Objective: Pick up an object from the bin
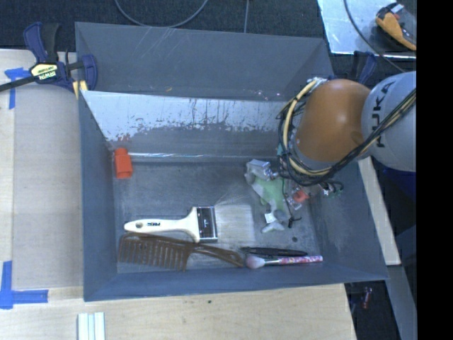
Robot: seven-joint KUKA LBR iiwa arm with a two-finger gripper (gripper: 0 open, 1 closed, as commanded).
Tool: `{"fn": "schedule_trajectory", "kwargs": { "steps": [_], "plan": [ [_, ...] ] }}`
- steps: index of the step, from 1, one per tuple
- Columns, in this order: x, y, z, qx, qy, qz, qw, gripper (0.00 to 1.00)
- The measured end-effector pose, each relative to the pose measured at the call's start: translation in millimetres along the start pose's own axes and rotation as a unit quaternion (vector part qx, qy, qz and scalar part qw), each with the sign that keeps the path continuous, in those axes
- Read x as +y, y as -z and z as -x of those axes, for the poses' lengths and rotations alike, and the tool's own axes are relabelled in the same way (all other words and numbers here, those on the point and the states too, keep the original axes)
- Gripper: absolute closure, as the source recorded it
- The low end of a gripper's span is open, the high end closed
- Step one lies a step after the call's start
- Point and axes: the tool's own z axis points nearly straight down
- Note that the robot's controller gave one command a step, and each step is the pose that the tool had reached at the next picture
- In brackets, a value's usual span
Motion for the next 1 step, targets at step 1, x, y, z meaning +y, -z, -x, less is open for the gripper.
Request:
{"fn": "schedule_trajectory", "kwargs": {
  "steps": [1],
  "plan": [
    [8.7,67.6,3.4,-0.0026,0.025,-0.003,0.9997,0.0]
  ]
}}
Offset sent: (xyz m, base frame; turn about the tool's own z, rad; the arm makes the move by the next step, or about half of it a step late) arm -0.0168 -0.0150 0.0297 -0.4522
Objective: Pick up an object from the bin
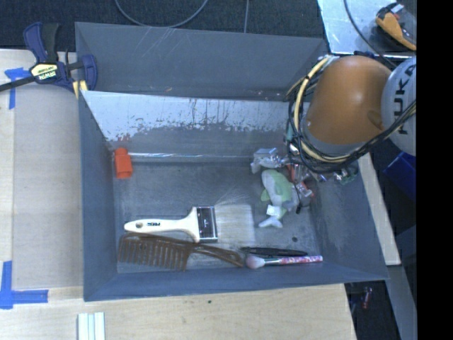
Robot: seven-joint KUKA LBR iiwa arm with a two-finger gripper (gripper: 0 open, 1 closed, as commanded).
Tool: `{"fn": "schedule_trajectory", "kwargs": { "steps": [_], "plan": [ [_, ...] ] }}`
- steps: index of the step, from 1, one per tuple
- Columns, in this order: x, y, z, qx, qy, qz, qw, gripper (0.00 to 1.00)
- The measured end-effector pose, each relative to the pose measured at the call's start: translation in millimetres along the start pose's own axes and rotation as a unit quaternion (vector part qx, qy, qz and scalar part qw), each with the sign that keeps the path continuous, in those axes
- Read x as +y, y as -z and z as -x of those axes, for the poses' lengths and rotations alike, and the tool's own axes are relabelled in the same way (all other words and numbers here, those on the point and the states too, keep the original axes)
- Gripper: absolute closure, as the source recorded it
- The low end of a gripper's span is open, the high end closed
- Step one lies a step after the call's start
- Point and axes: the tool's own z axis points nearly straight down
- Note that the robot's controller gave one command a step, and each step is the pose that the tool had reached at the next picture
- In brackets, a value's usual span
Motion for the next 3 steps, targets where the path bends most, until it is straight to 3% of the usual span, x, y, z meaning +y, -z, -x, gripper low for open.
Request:
{"fn": "schedule_trajectory", "kwargs": {
  "steps": [1,2,3],
  "plan": [
    [-12.9,-38.5,-26.8,0.0032,0.198,0.004,0.9802,0.0],
    [-15.9,-67.7,5.4,-0.0018,0.292,-0.001,0.9564,0.0],
    [-18.1,-66.6,9.1,-0.0033,0.316,-0.001,0.9488,1.0]
  ]
}}
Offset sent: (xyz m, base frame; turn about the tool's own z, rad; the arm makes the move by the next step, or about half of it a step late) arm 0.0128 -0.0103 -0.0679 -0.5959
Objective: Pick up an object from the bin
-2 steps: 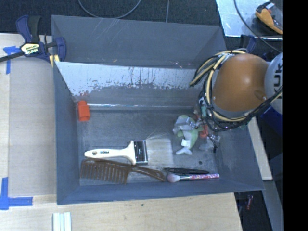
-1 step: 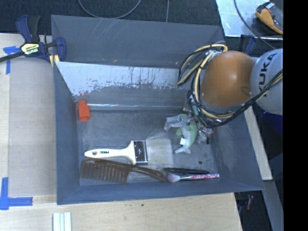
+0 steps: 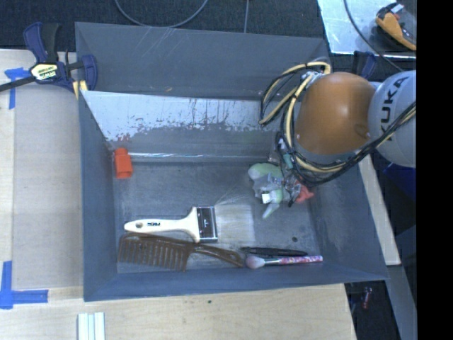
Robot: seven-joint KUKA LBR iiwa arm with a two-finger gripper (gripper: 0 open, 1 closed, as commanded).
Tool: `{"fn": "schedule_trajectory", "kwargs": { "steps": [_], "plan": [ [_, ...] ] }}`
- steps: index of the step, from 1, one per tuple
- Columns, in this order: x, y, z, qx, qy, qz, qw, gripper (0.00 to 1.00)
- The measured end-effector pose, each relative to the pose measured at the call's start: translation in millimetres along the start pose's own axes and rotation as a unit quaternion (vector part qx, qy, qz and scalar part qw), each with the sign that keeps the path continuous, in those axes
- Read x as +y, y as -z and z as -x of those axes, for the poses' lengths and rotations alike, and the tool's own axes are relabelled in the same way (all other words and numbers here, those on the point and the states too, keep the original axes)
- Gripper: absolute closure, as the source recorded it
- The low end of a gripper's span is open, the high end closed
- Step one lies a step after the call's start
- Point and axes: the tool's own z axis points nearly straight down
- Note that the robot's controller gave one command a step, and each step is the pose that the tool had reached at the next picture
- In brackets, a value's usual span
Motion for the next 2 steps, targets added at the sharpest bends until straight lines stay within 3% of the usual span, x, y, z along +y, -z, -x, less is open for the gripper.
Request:
{"fn": "schedule_trajectory", "kwargs": {
  "steps": [1,2],
  "plan": [
    [-0.1,0.4,-0.1,-0.0002,0.0,0.0,1.0,1.0],
    [3.1,28.7,-0.6,0.0018,0.0,0.007,1.0,1.0]
  ]
}}
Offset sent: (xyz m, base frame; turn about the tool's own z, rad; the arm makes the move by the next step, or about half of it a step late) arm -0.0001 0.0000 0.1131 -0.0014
